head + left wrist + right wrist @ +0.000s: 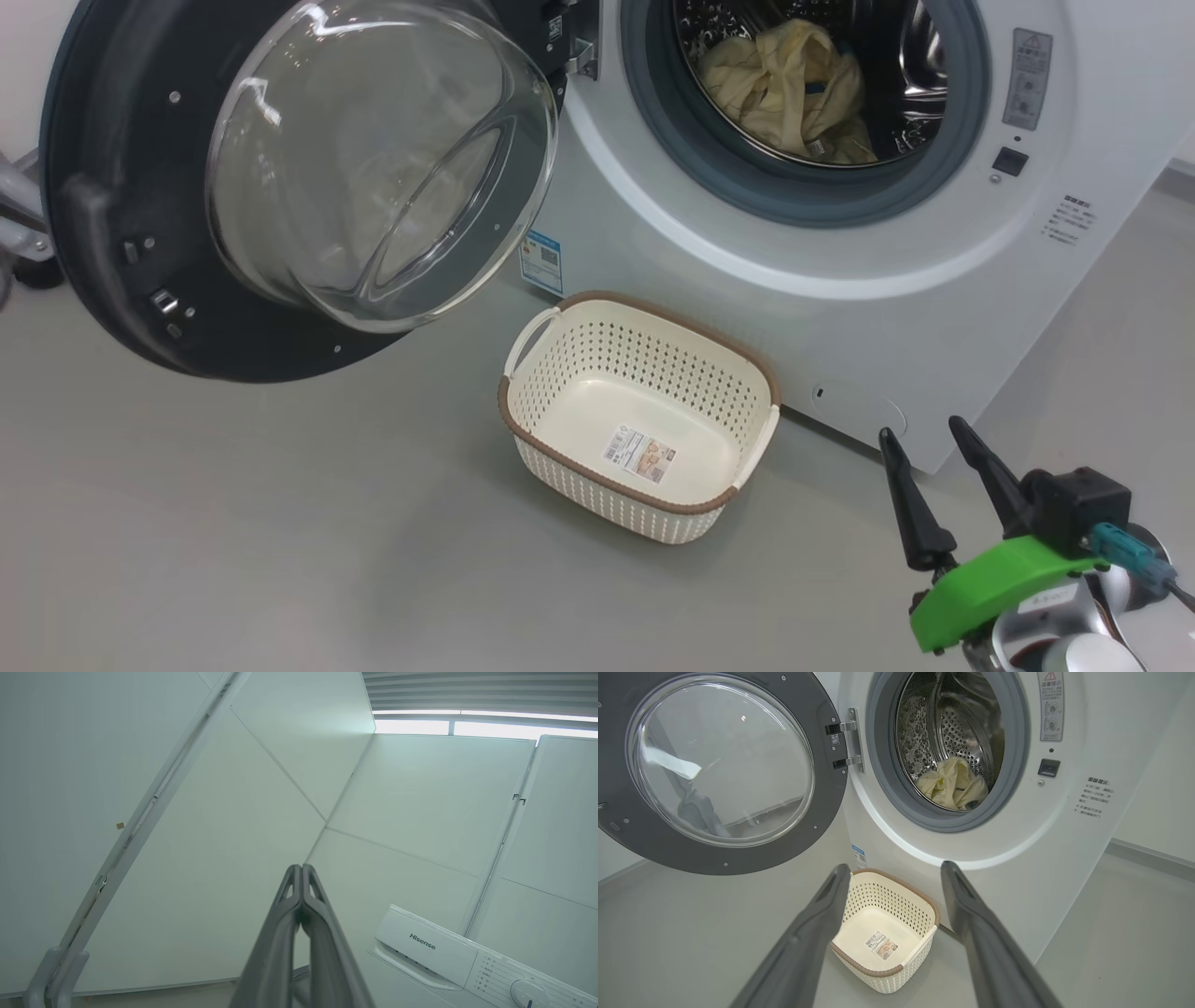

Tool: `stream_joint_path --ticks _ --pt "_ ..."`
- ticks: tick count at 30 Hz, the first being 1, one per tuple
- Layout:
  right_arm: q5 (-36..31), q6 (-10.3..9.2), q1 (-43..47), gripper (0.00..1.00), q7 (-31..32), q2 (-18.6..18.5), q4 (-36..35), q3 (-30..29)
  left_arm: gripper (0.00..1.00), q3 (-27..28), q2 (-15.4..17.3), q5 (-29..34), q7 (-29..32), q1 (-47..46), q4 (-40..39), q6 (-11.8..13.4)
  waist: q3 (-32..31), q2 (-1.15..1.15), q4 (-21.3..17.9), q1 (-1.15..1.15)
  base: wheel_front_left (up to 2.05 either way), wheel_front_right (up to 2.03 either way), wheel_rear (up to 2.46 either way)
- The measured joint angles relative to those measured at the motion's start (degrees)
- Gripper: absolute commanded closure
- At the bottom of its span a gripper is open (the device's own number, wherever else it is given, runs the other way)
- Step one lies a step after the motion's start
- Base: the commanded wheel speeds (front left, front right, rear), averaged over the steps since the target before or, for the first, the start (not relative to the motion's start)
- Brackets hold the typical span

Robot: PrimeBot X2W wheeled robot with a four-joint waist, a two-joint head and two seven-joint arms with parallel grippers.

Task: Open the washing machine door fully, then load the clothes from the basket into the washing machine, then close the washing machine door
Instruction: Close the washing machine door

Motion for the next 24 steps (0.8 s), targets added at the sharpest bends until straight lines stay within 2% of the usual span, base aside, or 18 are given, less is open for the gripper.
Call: stream_joint_path --ticks 5,9,14,20,24 --pt "0.1 0.00 0.0 0.00 0.0 0.0 -0.2 0.8 1.00 4.4 -1.3 -10.2 4.5 -7.4 14.9 -3.8 0.2 0.00 -1.5 0.00 0.00 0.00 0.00" --pt "0.0 0.00 0.0 0.00 0.5 0.0 -0.4 1.3 1.00 7.8 -2.6 -17.6 8.8 -10.7 24.8 -5.3 0.9 0.00 -2.8 0.00 0.00 0.00 0.00" --pt "-0.6 0.00 -0.1 0.00 1.1 0.0 -0.8 2.0 1.00 11.2 -2.6 -22.9 12.6 -11.5 34.7 -6.2 1.9 0.00 -4.7 0.00 0.00 0.00 0.00" --pt "-1.2 0.00 -0.2 0.00 1.6 0.0 -1.0 2.4 1.00 12.4 -2.5 -25.0 14.6 -12.3 42.2 -7.7 2.6 0.00 -6.1 0.00 0.00 0.00 0.00" --pt "-1.5 0.00 -0.7 0.00 2.1 0.0 -1.4 3.0 1.00 14.3 -2.6 -27.3 15.9 -13.1 47.1 -7.9 3.1 0.00 -7.0 0.00 0.00 0.00 0.00"
